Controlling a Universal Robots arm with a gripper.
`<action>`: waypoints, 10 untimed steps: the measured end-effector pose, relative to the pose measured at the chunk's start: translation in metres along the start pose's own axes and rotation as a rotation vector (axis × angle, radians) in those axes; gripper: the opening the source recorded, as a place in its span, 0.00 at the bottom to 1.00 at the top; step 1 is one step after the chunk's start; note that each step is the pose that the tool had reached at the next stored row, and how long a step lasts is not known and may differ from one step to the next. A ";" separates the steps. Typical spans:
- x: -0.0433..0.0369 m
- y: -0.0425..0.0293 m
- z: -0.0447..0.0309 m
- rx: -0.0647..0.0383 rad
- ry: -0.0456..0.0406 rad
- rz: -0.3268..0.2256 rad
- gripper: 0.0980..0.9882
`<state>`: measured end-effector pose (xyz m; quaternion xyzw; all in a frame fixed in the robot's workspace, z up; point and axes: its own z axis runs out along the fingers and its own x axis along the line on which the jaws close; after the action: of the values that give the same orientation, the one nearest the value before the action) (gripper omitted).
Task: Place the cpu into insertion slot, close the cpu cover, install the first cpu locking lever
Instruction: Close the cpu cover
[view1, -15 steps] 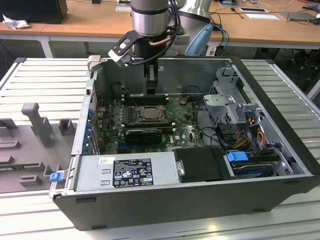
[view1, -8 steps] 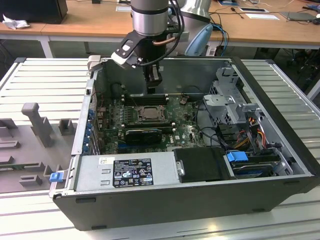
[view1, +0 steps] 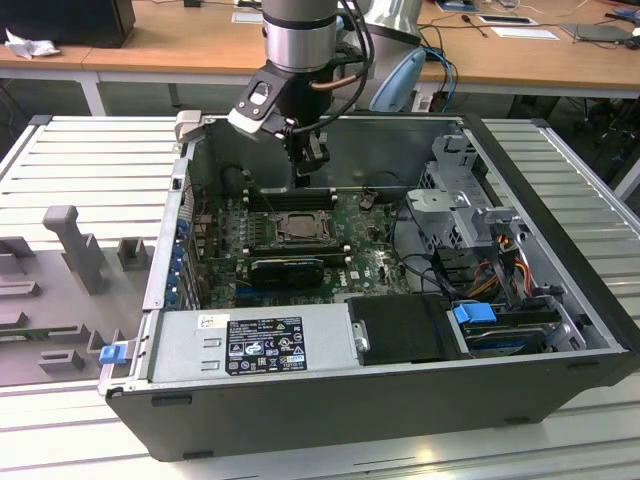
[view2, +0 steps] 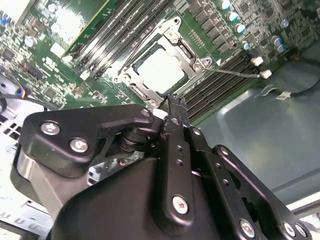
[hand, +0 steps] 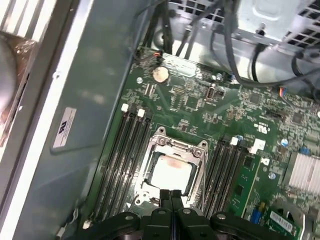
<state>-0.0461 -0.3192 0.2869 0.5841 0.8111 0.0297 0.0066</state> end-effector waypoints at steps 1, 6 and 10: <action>0.0000 0.0000 0.0000 0.001 0.0015 -0.025 0.01; 0.0000 0.0000 0.0000 0.003 0.0073 -0.129 0.01; 0.0000 0.0000 0.0000 0.004 0.0101 -0.181 0.01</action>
<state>-0.0462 -0.3192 0.2869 0.5083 0.8606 0.0302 0.0039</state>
